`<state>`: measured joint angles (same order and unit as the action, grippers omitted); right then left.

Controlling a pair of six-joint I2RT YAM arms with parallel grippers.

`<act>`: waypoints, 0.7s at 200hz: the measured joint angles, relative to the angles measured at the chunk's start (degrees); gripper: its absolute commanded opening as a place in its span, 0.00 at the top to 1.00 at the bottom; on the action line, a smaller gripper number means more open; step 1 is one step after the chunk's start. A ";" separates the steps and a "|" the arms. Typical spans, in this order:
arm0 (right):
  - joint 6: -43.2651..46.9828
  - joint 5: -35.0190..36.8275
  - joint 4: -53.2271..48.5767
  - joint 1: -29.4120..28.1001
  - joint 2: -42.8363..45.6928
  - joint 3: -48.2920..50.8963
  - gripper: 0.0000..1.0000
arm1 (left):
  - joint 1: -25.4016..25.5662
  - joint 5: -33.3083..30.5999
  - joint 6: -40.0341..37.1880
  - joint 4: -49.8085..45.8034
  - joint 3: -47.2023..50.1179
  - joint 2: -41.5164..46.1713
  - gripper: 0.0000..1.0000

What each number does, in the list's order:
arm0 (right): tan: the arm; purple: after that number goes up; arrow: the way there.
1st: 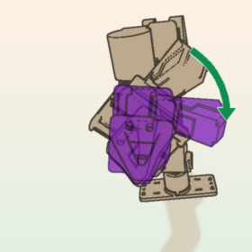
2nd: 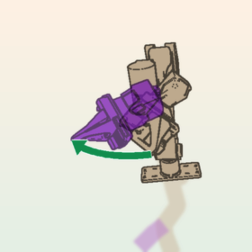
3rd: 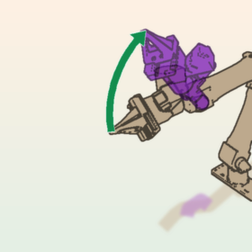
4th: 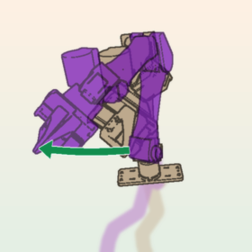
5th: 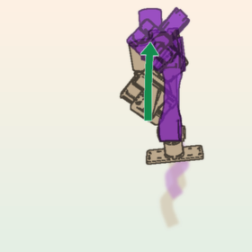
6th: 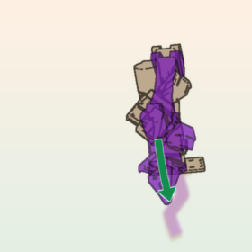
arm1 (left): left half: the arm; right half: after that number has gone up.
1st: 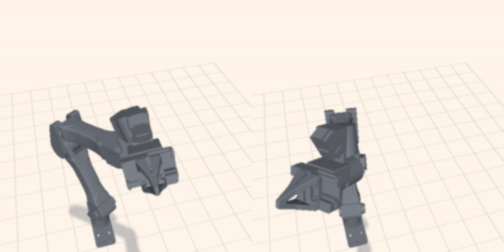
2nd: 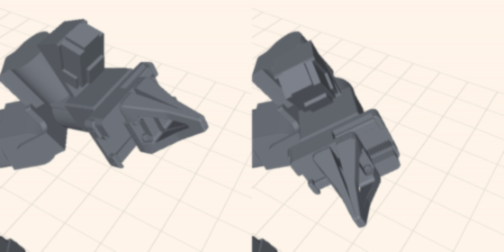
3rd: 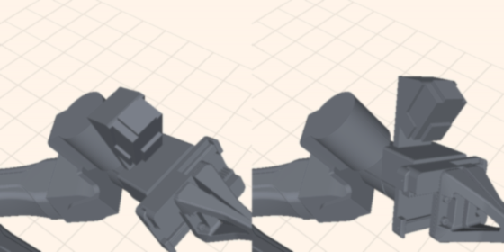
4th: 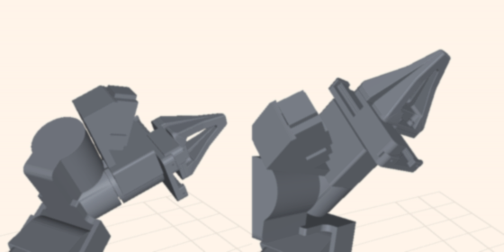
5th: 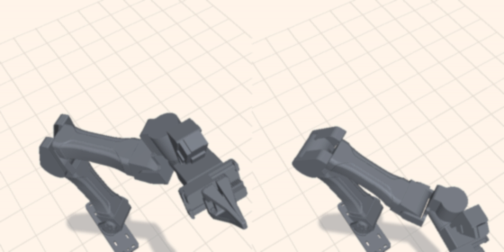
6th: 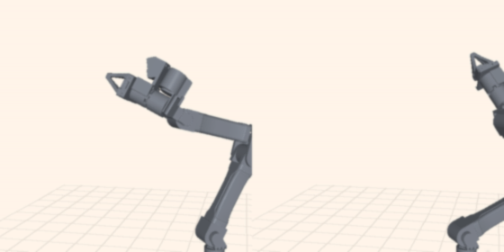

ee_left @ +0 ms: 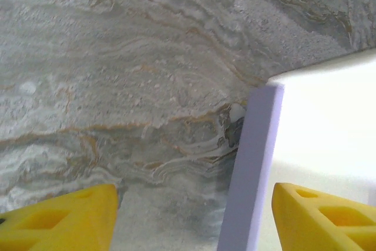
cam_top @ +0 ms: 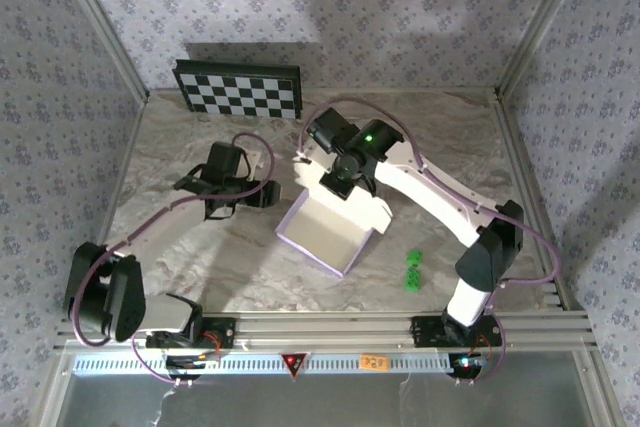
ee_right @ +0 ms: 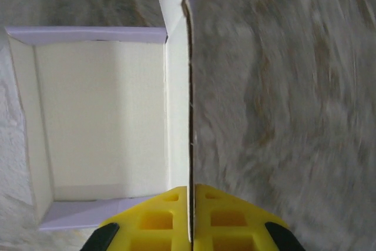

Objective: Fold the paper box

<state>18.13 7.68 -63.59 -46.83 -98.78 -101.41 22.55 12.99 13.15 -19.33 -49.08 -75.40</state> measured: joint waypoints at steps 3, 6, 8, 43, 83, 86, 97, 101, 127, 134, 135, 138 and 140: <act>1.95 -0.72 0.35 0.09 -0.15 0.00 1.00 | -0.07 -0.24 0.44 -0.02 0.66 0.66 0.32; 3.91 -1.62 0.79 0.20 -0.26 0.00 1.00 | -0.07 -0.44 0.61 -0.04 1.14 1.18 0.32; 5.14 -2.01 0.96 0.24 -0.33 0.00 1.00 | -0.07 -0.46 0.92 -0.07 1.42 1.49 0.32; 24.26 -9.77 2.16 1.57 -3.78 -3.04 1.00 | -0.33 -1.75 5.27 -0.02 7.80 7.65 0.35; 36.22 -16.24 2.21 4.85 -12.31 -14.16 0.89 | -0.44 -2.12 9.99 -0.09 12.52 11.69 0.45; 36.63 -16.46 2.25 5.03 -12.81 -14.84 0.86 | -0.44 -2.12 10.14 -0.09 12.79 11.89 0.46; 37.68 -17.46 2.38 5.68 -14.62 -17.25 0.71 | -0.50 -2.12 11.23 -0.22 13.51 12.41 0.48; 37.77 -17.75 2.43 5.90 -15.19 -18.05 0.67 | -0.55 -2.12 11.41 -0.22 13.64 12.50 0.50; 37.88 -19.28 2.69 6.45 -17.49 -22.21 0.56 | -0.98 -2.10 13.00 -0.48 13.81 12.63 0.56; 37.48 -19.50 2.86 6.47 -17.49 -22.64 0.55 | -1.20 -2.08 13.29 -0.55 13.81 12.63 0.59; 37.33 -19.50 2.91 6.49 -17.49 -22.67 0.55 | -1.20 -2.10 13.33 -0.55 13.81 12.63 0.59; 36.79 -19.58 3.08 6.54 -17.44 -22.84 0.55 | -1.27 -2.05 13.55 -0.57 13.81 12.63 0.60; 36.74 -19.58 3.17 6.56 -17.38 -22.93 0.55 | -1.33 -2.05 13.44 -0.57 13.81 12.63 0.61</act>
<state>54.87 -11.90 -60.42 -40.27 -116.16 -124.33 21.21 10.94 26.59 -19.90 -35.27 -62.76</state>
